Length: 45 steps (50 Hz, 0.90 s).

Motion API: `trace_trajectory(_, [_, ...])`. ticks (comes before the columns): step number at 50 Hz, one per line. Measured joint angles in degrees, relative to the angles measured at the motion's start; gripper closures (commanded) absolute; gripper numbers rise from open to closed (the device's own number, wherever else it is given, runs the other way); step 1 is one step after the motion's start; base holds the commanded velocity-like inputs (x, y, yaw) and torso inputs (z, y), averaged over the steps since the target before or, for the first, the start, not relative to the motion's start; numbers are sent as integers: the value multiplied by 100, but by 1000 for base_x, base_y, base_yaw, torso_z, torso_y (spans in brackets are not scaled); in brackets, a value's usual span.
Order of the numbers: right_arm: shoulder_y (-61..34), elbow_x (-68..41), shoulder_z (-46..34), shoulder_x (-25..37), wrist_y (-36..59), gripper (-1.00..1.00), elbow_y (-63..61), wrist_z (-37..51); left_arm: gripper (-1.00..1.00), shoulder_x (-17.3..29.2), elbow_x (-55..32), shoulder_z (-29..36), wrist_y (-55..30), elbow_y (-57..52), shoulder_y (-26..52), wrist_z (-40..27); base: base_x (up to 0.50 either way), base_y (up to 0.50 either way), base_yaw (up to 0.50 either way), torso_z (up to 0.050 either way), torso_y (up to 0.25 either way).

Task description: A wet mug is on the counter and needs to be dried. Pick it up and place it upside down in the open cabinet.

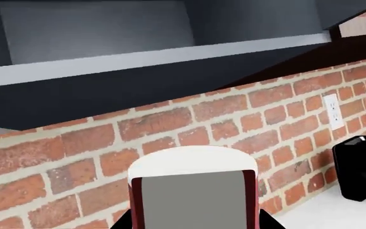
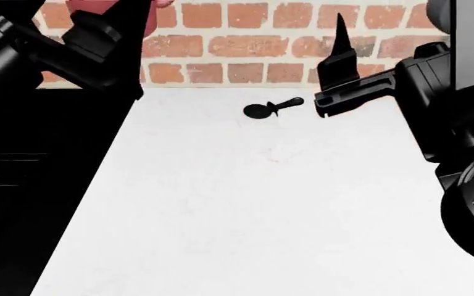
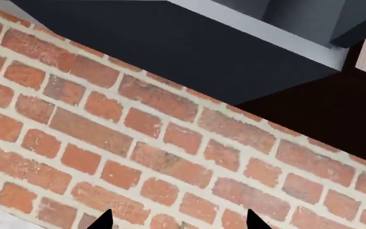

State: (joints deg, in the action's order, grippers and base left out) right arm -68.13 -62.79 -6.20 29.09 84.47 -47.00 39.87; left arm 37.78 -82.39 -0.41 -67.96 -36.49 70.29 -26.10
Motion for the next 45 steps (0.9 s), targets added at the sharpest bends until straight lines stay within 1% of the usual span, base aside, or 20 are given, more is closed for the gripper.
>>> trace_trajectory(9, [335,-599,368,-96,4,-100,13,432,100,-27,581,323,-100,-257,611,-333,0,0,0,0,1])
trace_trajectory(18, [500,-811,478,-68,-74,-100,6,613,100,-173,1024,724,-369,-327,1443,-792,0,0,0,0,0])
trace_trajectory(24, [564,-882,501,-20,-124,-100,-9,696,100,-310,1282,953,-471,-213,2014,-969,0,0,0,0,0])
trace_trajectory(32, [624,-925,499,69,-192,-100,-23,763,100,-565,1908,1341,-282,279,2630,-967,0,0,0,0,0])
trace_trajectory(45, [669,-888,425,209,-325,-100,-11,780,100,-923,2748,1869,151,1139,3388,-738,0,0,0,0,1])
